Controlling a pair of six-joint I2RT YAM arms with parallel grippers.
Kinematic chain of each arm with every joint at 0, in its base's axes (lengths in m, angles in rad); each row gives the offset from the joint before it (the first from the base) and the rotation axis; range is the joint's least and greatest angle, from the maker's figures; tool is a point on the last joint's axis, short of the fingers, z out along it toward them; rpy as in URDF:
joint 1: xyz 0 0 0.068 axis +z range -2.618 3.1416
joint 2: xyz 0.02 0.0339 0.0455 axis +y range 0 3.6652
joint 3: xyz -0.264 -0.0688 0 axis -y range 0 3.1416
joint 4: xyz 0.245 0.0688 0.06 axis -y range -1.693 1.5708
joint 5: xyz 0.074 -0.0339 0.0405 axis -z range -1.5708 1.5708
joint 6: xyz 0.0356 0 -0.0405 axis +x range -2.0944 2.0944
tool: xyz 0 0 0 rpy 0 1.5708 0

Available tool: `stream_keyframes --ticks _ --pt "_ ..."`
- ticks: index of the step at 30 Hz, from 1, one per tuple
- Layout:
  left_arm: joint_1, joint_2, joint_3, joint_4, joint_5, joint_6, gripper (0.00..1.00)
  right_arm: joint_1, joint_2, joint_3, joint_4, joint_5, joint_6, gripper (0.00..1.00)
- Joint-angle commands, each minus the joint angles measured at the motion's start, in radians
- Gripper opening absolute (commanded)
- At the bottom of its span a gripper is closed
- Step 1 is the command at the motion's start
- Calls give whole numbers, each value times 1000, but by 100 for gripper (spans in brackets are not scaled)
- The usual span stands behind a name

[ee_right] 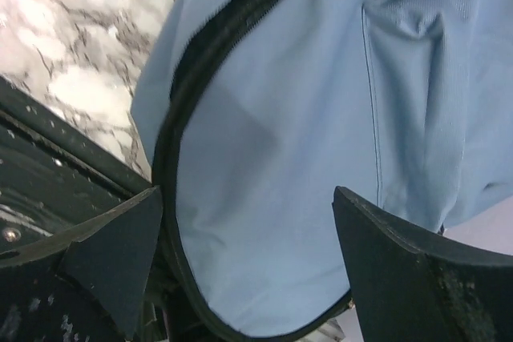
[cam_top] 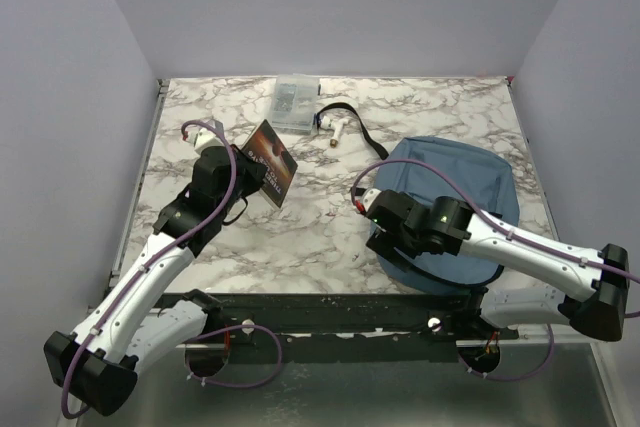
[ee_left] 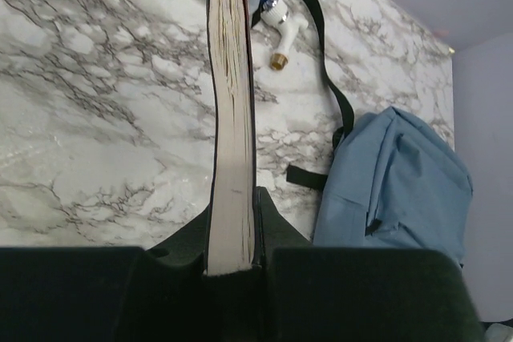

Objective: Pack the student bag
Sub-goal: Place the book in the student bag.

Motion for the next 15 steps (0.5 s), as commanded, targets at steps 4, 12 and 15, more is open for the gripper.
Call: stream_keyframes --ticks 4,12,15 --pt "36 65 9 46 233 -71 0 6 -112 -95 -115 -39 -50 90" --pt "38 130 28 62 347 -125 0 7 -84 -126 -61 -159 -112 90" --pt "39 148 28 75 376 -154 0 7 -55 -151 -25 -133 -119 91"
